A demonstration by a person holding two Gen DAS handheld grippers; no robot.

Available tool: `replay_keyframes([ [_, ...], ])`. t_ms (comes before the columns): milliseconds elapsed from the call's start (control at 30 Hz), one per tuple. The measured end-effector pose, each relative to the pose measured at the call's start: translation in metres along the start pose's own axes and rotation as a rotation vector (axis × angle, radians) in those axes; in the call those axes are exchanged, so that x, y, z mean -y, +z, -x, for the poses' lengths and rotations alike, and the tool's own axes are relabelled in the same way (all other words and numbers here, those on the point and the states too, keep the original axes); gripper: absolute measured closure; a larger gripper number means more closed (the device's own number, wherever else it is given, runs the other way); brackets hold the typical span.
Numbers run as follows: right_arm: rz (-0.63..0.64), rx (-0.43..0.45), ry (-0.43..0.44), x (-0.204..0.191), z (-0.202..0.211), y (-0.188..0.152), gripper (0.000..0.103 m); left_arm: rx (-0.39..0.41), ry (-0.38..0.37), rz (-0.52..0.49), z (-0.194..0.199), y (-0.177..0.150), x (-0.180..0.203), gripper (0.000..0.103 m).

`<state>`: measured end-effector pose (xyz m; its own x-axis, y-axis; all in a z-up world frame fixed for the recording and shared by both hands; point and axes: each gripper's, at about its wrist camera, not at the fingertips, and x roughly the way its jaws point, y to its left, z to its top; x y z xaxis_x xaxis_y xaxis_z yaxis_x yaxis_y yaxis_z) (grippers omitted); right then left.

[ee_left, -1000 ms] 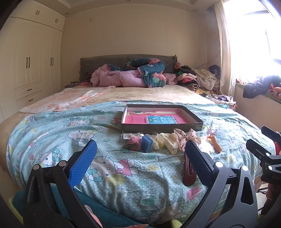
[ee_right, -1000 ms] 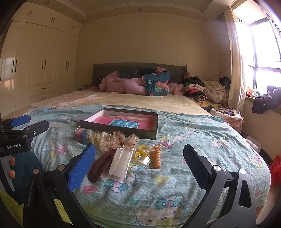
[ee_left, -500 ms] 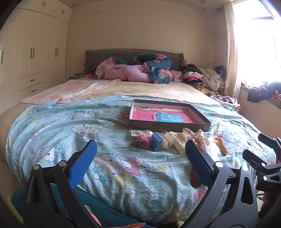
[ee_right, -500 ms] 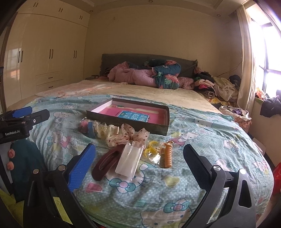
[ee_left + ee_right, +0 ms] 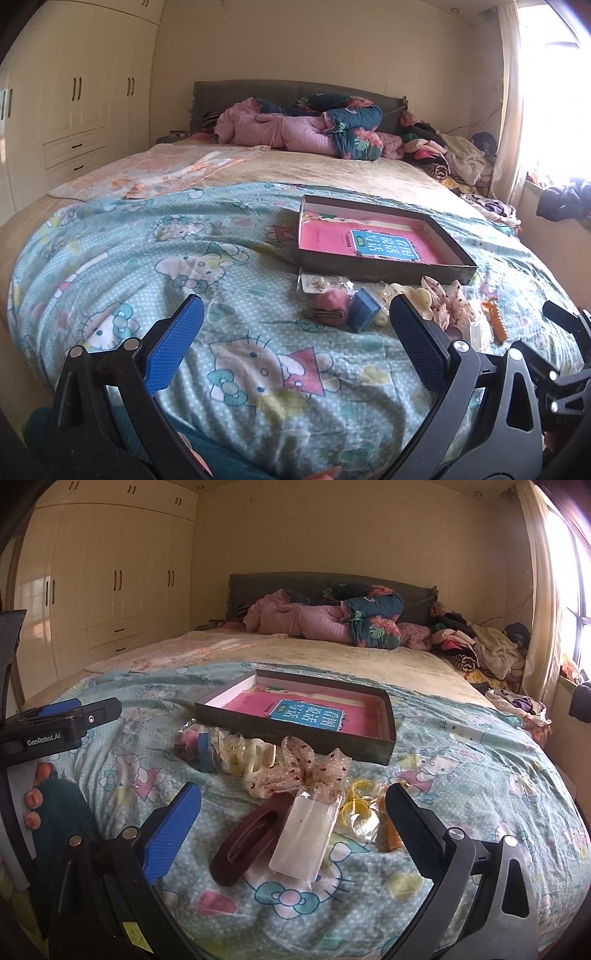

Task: Organize jewelry
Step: 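Grasp the clear plastic bag with the right tool while the left tool grasps the pink fluffy clip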

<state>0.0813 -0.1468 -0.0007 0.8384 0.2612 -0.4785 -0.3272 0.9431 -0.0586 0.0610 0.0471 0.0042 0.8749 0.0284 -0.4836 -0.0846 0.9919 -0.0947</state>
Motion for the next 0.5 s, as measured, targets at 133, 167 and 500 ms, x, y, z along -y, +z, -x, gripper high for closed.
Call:
replay_keyframes([
  [133,-0.003,-0.031,0.012,-0.001,-0.012,0.001,0.006,-0.043,-0.008,-0.028,-0.020,0.004,0.007,0.011],
  [167,-0.009,-0.040,0.016,0.000,-0.015,0.001,0.006,-0.061,-0.011,-0.033,-0.026,0.004,0.009,0.011],
  [500,-0.053,-0.119,0.016,0.009,-0.040,-0.009,0.007,-0.192,0.041,-0.068,-0.078,0.007,0.016,0.011],
])
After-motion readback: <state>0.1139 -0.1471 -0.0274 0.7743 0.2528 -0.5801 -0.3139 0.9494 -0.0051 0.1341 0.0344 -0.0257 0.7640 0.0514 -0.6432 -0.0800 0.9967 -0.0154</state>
